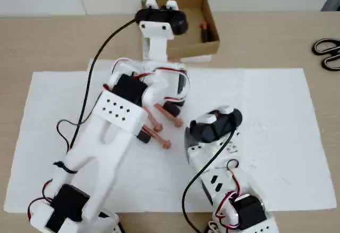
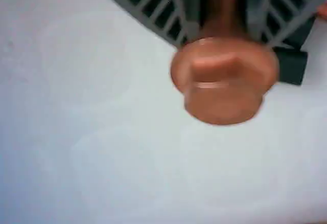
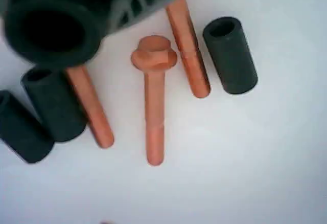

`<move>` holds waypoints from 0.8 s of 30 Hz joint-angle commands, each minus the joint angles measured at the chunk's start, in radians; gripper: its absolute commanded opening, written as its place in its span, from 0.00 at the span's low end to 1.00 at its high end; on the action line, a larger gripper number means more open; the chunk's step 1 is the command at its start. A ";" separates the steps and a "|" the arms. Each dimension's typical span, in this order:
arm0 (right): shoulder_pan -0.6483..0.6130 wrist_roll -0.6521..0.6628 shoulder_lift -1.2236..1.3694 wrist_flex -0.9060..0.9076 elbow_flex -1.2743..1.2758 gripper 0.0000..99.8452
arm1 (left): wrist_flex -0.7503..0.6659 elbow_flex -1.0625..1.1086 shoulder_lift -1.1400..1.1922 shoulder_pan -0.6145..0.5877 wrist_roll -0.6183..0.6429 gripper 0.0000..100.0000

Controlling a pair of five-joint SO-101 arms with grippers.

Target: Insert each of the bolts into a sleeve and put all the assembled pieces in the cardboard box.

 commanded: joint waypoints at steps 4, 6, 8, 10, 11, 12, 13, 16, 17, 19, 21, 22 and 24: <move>-0.007 0.011 -0.010 -0.012 0.025 0.00 | 0.051 -0.002 -0.336 0.006 -0.034 0.01; -0.007 0.011 -0.010 -0.012 0.037 0.00 | 0.146 -0.001 -0.419 0.002 -0.035 0.01; -0.008 0.009 -0.010 -0.019 0.046 0.00 | 0.216 0.001 -0.465 -0.008 -0.034 0.01; -0.008 0.006 -0.010 -0.042 0.057 0.00 | 0.207 0.044 -0.488 -0.031 -0.023 0.01; -0.015 0.006 -0.010 -0.058 0.066 0.00 | 0.163 0.088 -0.497 -0.043 -0.011 0.01; -0.028 0.005 -0.010 -0.071 0.078 0.00 | 0.100 0.140 -0.506 -0.044 -0.008 0.01; -0.045 0.005 -0.010 -0.085 0.092 0.00 | 0.025 0.205 -0.517 -0.048 -0.009 0.01; -0.085 0.005 -0.010 -0.124 0.130 0.00 | -0.233 0.421 -0.577 -0.034 -0.011 0.01; -0.091 0.005 -0.010 -0.136 0.138 0.00 | -0.321 0.495 -0.605 -0.029 -0.020 0.01; -0.093 -0.005 -0.010 -0.147 0.143 0.00 | -0.482 0.641 -0.666 -0.025 -0.071 0.01; -0.091 -0.058 -0.010 -0.147 0.143 0.00 | -0.595 0.756 -0.718 -0.025 -0.115 0.01; -0.091 -0.089 -0.010 -0.147 0.143 0.00 | -0.620 0.789 -0.738 -0.025 -0.121 0.01; -0.090 -0.133 -0.010 -0.147 0.141 0.00 | -0.621 0.823 -0.764 -0.025 -0.115 0.01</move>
